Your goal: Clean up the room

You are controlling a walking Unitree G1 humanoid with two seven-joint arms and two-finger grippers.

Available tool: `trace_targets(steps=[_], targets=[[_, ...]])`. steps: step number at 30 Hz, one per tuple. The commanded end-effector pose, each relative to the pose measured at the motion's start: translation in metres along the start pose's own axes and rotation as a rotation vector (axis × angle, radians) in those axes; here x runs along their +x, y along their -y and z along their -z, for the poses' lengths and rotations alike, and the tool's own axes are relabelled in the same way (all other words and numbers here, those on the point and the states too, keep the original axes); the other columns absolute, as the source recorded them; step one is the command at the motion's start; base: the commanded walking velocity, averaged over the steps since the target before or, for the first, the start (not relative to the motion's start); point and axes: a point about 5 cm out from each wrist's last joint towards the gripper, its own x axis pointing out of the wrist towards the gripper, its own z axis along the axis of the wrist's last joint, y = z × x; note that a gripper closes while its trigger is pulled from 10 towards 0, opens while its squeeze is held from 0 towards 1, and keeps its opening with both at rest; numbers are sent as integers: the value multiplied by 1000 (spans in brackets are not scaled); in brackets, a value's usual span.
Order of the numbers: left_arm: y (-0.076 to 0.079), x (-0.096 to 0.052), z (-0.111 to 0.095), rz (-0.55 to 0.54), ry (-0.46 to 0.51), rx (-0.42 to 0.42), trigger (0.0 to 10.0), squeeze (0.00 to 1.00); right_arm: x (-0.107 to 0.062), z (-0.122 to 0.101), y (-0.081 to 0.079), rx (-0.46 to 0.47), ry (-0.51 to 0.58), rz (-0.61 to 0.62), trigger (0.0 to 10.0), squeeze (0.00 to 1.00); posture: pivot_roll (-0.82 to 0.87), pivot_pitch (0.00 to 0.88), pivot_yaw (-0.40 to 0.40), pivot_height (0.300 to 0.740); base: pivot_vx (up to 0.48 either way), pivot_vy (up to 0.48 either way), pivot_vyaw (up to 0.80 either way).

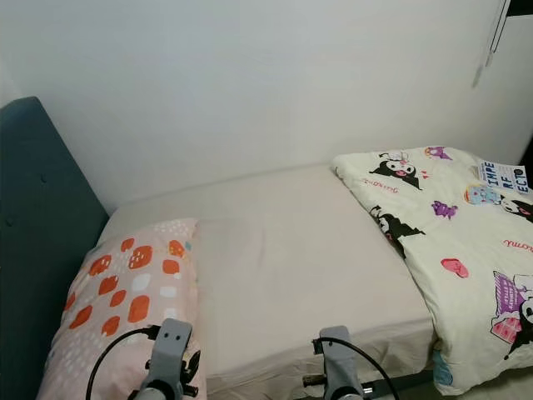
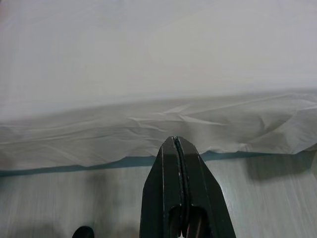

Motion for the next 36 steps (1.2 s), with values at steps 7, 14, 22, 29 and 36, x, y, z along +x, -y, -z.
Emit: trace_targets(steps=[7,14,22,29,36], targets=[[-5,-4,7,-15,-17,3,10000,0,-4,7,6,35,-7,35,10000,0,-35,64,40,740,0,0,0],[0,-6,10,-7,-29,1,10000,0,-6,9,10,37,-13,47,10000,0,-43,57,38,740,0,0,0],[3,-7,13,4,-35,1,10000,0,-6,10,9,24,-7,33,10000,0,-47,44,36,740,0,0,0],[4,-7,12,7,-33,1,10000,0,-6,10,8,13,-6,26,10000,0,-48,37,31,740,0,0,0],[4,-8,13,9,-33,0,10000,0,-6,9,9,2,-8,20,10000,0,-44,37,24,740,0,0,0]])
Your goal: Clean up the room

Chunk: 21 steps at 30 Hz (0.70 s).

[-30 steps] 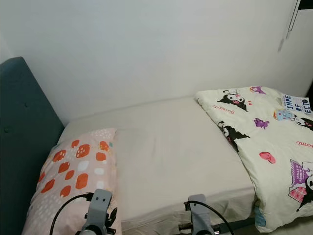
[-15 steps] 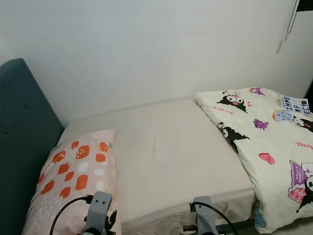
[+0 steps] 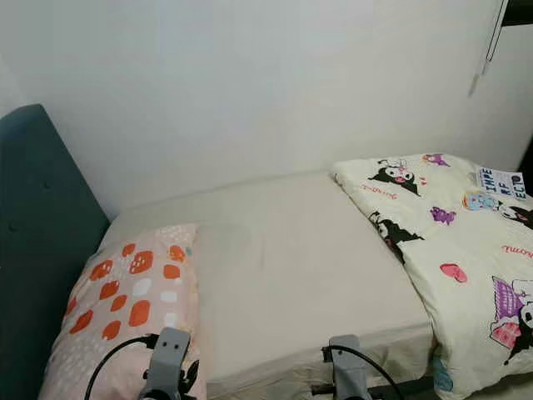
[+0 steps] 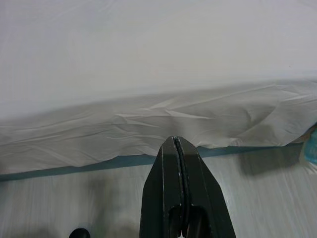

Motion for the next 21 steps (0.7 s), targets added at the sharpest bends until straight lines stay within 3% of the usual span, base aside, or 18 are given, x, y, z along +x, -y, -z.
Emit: trace_targets(steps=[1,21], targets=[[2,-2,4,6,-6,3,10000,0,0,0,-3,-9,7,-16,10000,0,-43,38,23,740,0,0,0],[4,-2,2,-4,0,-3,10000,0,1,-2,-4,-21,3,-24,10000,0,-34,57,17,740,0,0,0]])
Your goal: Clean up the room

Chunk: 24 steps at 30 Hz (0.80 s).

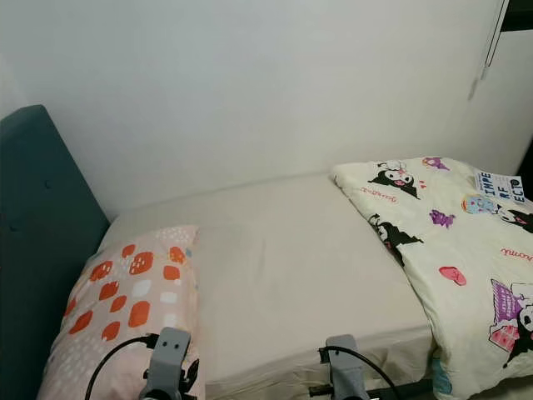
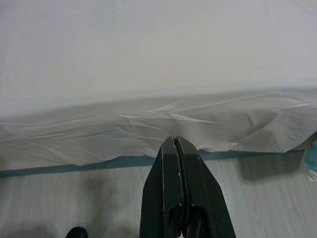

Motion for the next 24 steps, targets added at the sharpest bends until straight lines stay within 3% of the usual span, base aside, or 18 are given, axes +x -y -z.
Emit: trace_targets(steps=[1,24], targets=[[1,-2,3,0,-8,4,10000,0,1,-1,-2,-5,1,-8,10000,0,-35,59,16,740,0,0,0],[4,-1,2,-18,-8,-16,10000,0,0,0,-2,7,-6,1,10000,0,-42,93,20,740,0,0,0]])
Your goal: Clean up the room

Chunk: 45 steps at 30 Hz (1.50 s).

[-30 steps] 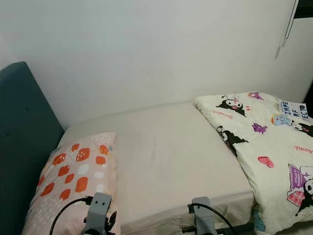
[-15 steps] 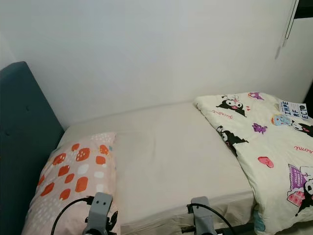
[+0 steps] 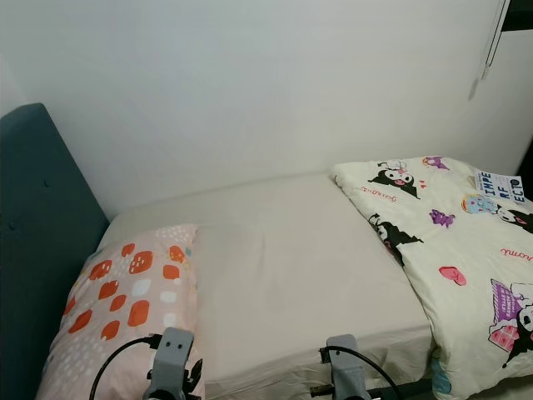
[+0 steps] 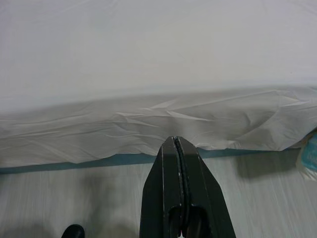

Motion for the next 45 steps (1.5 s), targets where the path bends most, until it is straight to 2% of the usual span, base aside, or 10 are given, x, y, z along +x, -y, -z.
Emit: trace_targets(steps=[1,23,26,30,32,36,45], targets=[[-1,-1,3,-8,-10,-1,10000,0,0,-1,-4,10,0,-5,10000,0,-41,93,20,740,0,0,0],[0,0,0,0,-2,6,10000,0,1,-3,-6,-3,8,-5,10000,0,-42,101,28,740,0,0,0],[3,1,-1,25,-4,4,10000,0,2,-4,-5,-32,3,1,10000,0,-42,102,29,740,0,0,0],[8,1,-3,51,11,50,10000,0,2,-5,-7,-86,11,-9,10000,0,-42,103,29,740,0,-480,800],[7,1,-3,44,7,42,10000,0,2,-5,-7,-82,12,-7,10000,0,-42,103,29,740,0,-480,800],[2,1,-2,3,-1,-1,10000,0,3,-7,-4,-12,21,14,10000,0,-43,105,28,740,0,-120,200],[-2,2,-4,-9,0,5,10000,0,3,-6,-4,-13,19,9,10000,0,-40,106,28,740,0,0,0]])
